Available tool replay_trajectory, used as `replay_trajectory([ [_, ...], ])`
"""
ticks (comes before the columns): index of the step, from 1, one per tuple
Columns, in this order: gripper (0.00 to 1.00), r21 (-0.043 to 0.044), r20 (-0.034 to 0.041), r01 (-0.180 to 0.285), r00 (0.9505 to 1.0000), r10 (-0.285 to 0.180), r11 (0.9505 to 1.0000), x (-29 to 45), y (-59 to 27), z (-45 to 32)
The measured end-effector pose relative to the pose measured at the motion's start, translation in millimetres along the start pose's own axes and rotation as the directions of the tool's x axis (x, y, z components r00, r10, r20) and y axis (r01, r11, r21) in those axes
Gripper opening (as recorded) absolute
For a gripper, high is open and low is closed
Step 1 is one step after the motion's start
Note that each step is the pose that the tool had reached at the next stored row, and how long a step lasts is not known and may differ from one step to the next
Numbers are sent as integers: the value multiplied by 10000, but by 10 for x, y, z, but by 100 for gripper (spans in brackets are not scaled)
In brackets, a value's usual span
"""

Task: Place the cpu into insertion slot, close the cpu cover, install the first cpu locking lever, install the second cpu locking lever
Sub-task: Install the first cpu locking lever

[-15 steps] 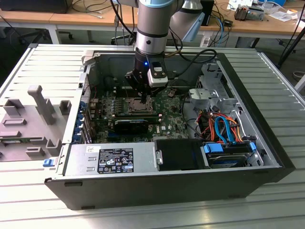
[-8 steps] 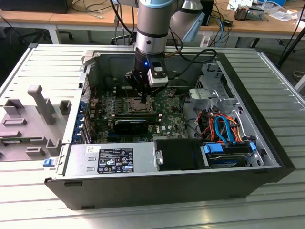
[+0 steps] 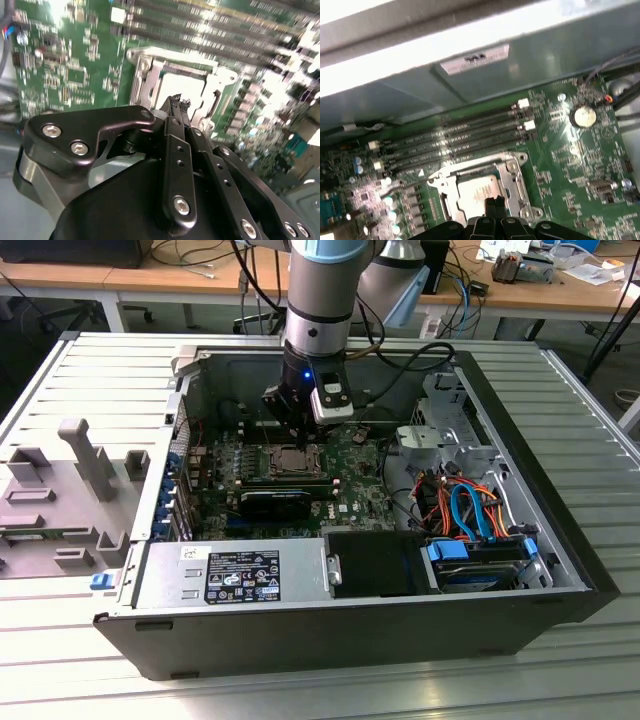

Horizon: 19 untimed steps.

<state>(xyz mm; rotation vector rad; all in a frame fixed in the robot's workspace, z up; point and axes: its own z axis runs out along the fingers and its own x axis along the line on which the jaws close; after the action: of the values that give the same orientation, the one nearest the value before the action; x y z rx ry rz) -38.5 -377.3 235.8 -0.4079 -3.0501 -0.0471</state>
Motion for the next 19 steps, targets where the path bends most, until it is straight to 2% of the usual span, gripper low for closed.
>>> replay_trajectory([
  [1, 11, -154, -43, 14, 10000, -14, 9999, 0, 0, -1],
  [2, 11, -235, -66, 41, 10000, -43, 9997, 0, 0, -1],
  [3, 11, -246, -72, 100, 9999, -102, 9996, 1, 0, -1],
  [7, 11, -221, -89, 697, 9975, -699, 9973, 0, 0, 0],
  [19, 11, -173, -111, 1452, 9893, -1454, 9892, 0, 0, 0],
])
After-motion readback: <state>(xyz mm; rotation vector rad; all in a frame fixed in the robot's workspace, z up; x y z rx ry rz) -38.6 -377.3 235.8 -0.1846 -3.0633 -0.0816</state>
